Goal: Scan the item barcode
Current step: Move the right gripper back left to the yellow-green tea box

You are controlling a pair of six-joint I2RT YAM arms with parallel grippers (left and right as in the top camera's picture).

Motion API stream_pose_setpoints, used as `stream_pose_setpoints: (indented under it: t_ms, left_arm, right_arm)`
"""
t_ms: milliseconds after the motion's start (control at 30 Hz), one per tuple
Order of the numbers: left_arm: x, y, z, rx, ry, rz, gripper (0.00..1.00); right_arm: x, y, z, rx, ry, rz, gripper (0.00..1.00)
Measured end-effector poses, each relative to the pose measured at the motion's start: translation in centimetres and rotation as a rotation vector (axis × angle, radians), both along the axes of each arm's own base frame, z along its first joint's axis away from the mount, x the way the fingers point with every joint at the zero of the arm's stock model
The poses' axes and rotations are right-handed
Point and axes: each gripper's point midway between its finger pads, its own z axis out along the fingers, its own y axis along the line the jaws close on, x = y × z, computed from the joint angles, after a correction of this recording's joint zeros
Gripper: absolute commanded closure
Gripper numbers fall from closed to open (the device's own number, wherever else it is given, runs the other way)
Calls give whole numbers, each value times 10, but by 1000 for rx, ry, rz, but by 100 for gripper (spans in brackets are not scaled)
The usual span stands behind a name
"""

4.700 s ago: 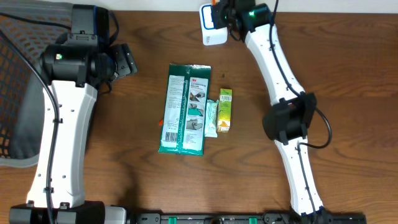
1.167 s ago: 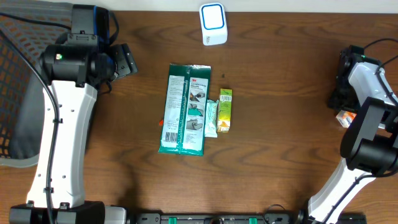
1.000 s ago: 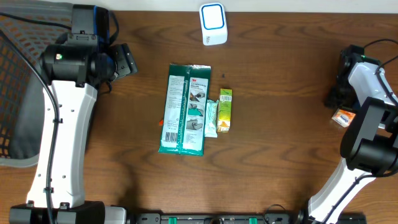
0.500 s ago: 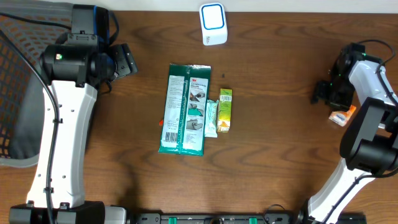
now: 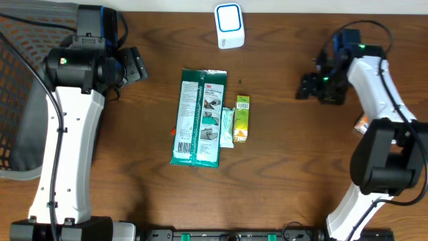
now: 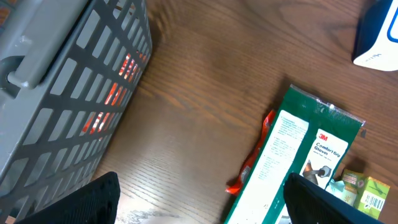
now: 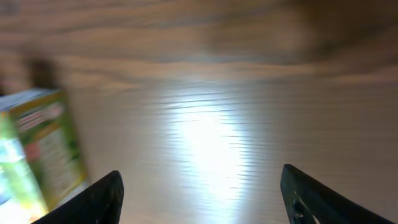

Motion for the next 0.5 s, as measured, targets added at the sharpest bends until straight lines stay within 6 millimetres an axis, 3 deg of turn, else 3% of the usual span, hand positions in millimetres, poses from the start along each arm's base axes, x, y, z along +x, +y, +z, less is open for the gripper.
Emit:
stream_pose_setpoints:
  t_ms: [233,367,467,500]
  left_arm:
    - [0,0,0,0,0,0,15]
    - [0,0,0,0,0,0,15]
    - [0,0,0,0,0,0,15]
    - [0,0,0,0,0,0,15]
  right_arm:
    - [-15,94,6,112,1,190,19]
    - [-21,132,4,73,-21,247,14]
    - [-23,153,1,-2,-54,261,1]
    - [-24,158,1,-26,-65,263,1]
